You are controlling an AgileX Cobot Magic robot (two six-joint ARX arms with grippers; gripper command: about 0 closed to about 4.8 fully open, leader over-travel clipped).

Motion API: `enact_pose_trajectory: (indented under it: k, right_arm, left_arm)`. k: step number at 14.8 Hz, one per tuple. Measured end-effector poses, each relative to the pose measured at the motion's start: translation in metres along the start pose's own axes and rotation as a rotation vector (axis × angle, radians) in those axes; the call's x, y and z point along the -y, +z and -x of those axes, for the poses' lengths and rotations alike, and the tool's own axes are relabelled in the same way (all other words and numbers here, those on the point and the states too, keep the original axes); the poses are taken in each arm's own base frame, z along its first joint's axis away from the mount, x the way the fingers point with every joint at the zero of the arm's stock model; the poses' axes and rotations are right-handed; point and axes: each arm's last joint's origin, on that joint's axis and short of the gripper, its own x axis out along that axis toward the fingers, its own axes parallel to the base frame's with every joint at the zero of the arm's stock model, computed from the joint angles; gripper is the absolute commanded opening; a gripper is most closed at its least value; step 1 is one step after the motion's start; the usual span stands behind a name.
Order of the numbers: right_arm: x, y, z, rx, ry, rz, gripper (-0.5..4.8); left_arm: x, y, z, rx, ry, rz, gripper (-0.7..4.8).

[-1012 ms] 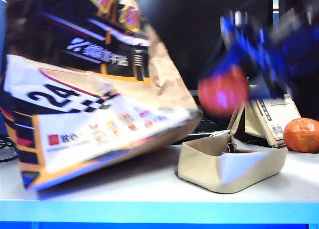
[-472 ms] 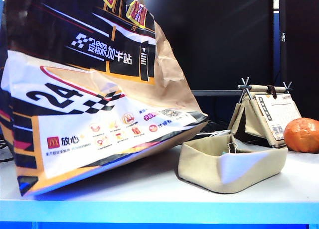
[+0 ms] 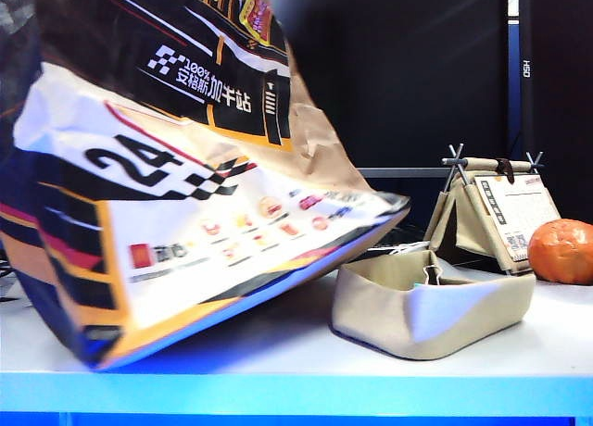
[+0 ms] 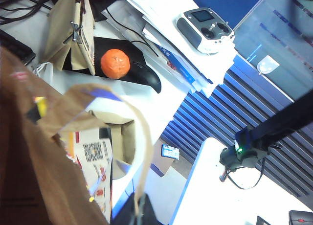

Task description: Open the paper bag and put two oranges into the paper bag.

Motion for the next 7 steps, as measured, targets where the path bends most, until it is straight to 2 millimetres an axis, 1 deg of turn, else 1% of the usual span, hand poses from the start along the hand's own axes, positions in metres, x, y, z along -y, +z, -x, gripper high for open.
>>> enact_pose_trajectory:
  k: [1, 2, 3, 4, 6, 7]
  right_arm:
    - [0.011, -0.001, -0.028, -0.063, 0.093, -0.021, -0.07]
    - [0.017, -0.003, -0.034, -0.076, 0.092, -0.033, -0.07]
    - [0.023, -0.003, -0.042, -0.082, 0.125, -0.050, -0.07]
    - [0.025, -0.004, -0.044, -0.089, 0.137, -0.072, -0.07]
    - [0.026, -0.004, -0.047, -0.095, 0.159, -0.099, -0.07]
    - [0.021, -0.004, -0.051, -0.097, 0.183, -0.107, -0.07]
  left_arm:
    - [0.007, 0.001, -0.007, -0.016, -0.038, -0.019, -0.05]
    - [0.008, 0.001, -0.008, -0.017, -0.042, -0.021, -0.05]
    - [0.015, 0.003, -0.016, -0.025, -0.072, -0.060, -0.06]
    - [0.015, 0.004, -0.018, -0.027, -0.070, -0.064, -0.06]
    - [0.018, 0.004, -0.023, -0.036, -0.095, -0.074, -0.06]
    - [0.015, 0.004, -0.021, -0.032, -0.082, -0.075, -0.06]
